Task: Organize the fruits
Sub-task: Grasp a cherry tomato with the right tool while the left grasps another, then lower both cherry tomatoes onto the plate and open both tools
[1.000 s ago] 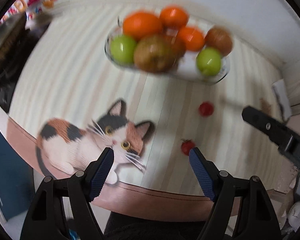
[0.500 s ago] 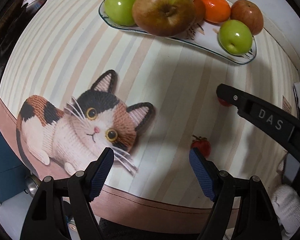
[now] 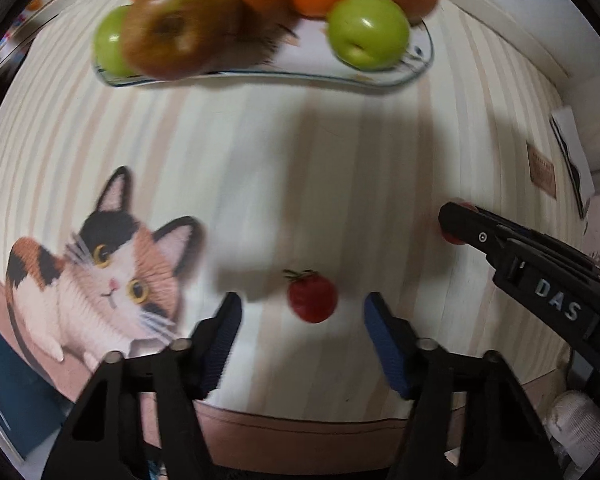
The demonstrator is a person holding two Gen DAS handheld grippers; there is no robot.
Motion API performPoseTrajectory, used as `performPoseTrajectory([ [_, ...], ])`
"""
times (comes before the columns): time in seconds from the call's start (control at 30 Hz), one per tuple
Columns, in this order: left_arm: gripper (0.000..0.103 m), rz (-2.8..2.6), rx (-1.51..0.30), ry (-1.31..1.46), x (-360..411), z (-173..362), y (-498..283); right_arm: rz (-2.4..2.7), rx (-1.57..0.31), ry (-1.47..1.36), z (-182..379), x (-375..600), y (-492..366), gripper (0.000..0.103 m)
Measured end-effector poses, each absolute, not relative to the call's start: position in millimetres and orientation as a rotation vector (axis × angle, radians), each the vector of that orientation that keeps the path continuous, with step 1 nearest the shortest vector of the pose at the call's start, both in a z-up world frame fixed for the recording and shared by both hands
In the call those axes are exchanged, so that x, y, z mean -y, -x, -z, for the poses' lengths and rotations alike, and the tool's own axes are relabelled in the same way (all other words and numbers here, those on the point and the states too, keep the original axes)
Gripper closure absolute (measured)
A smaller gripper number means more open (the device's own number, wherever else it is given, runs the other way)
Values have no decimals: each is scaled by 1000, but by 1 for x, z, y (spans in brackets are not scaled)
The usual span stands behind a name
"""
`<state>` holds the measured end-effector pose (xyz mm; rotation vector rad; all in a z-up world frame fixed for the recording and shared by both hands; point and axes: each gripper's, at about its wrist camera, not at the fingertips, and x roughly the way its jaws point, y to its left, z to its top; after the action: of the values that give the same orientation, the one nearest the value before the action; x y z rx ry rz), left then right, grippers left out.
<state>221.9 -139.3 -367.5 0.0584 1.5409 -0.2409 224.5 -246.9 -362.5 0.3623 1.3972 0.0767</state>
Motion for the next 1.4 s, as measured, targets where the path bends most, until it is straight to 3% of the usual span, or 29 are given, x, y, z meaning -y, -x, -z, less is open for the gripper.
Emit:
performPoseTrajectory([
  [0.1,71,250,-1562,-74,149,379,-220,-64,-1389,-346,362,250,-220,71],
  [0.2,79,259,-1540,-93,158,377,-217,-62,-1388,-352,362,250,-218,71],
  [0.5,79,260,-1505,-74,159,359,-224,-66,-1363,-352,351,252,-219,71],
  [0.7,79,287,-1478,14,119,320,-234,-102,-1329,-377,331,250,-225,71],
  [1.07,79,309,-1388,230,61,231,-344,-332,-1251,-701,302,243,-300,71],
  [1.4,79,350,-1561,295,65,266,-412,-347,-1328,-666,308,223,-353,71],
])
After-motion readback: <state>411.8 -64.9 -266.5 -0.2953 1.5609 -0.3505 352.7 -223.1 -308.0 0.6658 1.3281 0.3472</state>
